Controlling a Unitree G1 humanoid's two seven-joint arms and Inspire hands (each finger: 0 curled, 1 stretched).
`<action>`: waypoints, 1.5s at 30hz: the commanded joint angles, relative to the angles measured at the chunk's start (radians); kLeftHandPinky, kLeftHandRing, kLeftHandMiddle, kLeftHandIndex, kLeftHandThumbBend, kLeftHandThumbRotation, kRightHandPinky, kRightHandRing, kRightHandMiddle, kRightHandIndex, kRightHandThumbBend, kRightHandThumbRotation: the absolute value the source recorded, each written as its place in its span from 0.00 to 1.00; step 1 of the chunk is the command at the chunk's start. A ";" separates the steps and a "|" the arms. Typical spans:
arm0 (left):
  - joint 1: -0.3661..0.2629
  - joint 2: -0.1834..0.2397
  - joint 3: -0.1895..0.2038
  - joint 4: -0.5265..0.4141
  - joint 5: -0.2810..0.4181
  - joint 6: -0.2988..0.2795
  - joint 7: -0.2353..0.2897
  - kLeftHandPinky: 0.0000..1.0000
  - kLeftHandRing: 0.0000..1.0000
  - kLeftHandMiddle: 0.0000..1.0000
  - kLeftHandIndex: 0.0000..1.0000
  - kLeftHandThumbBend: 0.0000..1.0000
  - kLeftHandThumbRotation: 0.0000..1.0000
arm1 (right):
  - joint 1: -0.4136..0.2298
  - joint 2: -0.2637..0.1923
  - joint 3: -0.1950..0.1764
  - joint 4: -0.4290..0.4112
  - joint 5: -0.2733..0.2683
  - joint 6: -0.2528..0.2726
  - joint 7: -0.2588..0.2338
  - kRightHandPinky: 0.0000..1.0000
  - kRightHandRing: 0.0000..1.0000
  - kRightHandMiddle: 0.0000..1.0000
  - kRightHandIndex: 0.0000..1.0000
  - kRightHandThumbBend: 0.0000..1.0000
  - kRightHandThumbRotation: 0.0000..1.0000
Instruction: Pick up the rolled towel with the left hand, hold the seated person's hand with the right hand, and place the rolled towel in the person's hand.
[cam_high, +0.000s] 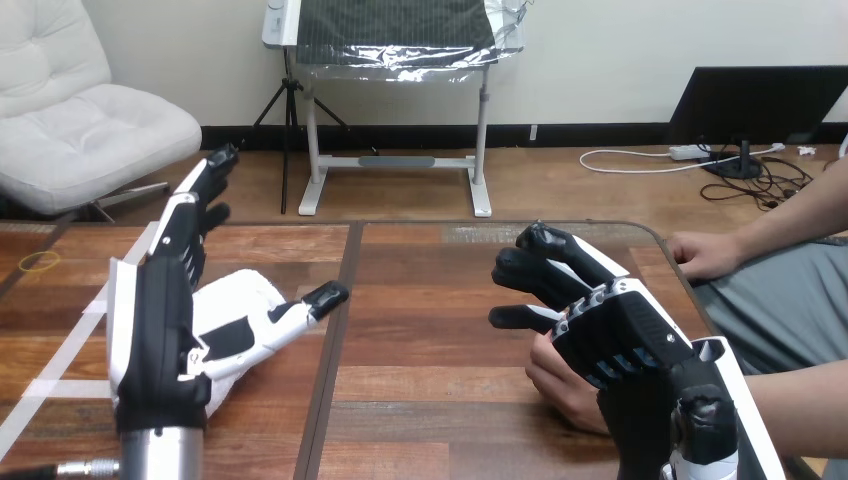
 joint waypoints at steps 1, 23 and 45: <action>-0.096 0.041 0.003 0.017 0.045 0.014 0.027 0.88 0.92 0.91 0.87 0.97 0.13 | -0.045 0.009 -0.005 -0.009 0.006 -0.015 -0.003 0.72 0.83 0.82 0.84 0.67 1.00; -0.222 0.108 -0.011 0.129 0.133 0.139 0.109 0.80 0.91 0.93 0.89 0.97 0.09 | -0.045 0.009 -0.007 -0.012 -0.001 -0.014 -0.006 0.71 0.82 0.81 0.83 0.68 1.00; -0.313 0.149 -0.032 0.232 0.194 0.227 0.170 0.77 0.90 0.93 0.88 0.93 0.04 | -0.042 0.008 0.000 -0.012 0.015 -0.017 -0.001 0.71 0.82 0.82 0.83 0.67 1.00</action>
